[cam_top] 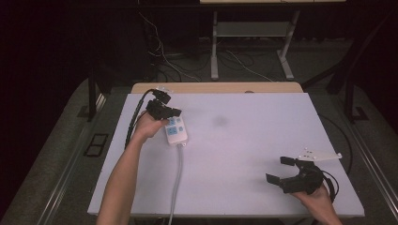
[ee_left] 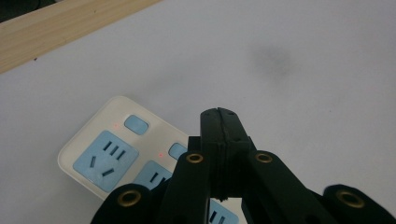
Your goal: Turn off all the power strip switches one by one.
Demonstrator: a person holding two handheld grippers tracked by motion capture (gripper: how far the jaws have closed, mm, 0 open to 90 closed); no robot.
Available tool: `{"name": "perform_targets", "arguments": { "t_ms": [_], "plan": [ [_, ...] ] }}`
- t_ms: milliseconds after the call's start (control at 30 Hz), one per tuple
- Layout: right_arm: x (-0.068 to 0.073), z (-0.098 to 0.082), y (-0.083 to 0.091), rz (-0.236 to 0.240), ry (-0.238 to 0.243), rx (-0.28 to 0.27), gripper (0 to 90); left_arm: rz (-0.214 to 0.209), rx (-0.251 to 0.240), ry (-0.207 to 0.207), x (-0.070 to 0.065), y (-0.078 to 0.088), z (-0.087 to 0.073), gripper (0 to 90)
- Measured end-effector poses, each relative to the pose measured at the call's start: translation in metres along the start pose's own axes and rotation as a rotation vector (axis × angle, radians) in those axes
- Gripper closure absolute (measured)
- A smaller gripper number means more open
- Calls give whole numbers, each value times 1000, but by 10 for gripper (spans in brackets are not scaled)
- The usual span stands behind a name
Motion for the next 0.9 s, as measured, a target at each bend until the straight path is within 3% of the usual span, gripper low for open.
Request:
{"name": "perform_targets", "arguments": {
  "t_ms": [433,900],
  "plan": [
    [-1,-1,-1,-5,-5,4,9,-2,5,24,9,-14,0,895],
    [-1,-1,-1,-9,-3,6,10,23,52,40,19,-25,-12,894]
  ]
}}
Point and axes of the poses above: each handheld gripper's, and its own axes: y roughly backward along the jaws, z roughly out of its top, x roughly to its left, the point moved 8 cm from there along -y, roughly forward along the jaws, and after that the axes turned 2 degrees about -z, right-handed, at the moved point
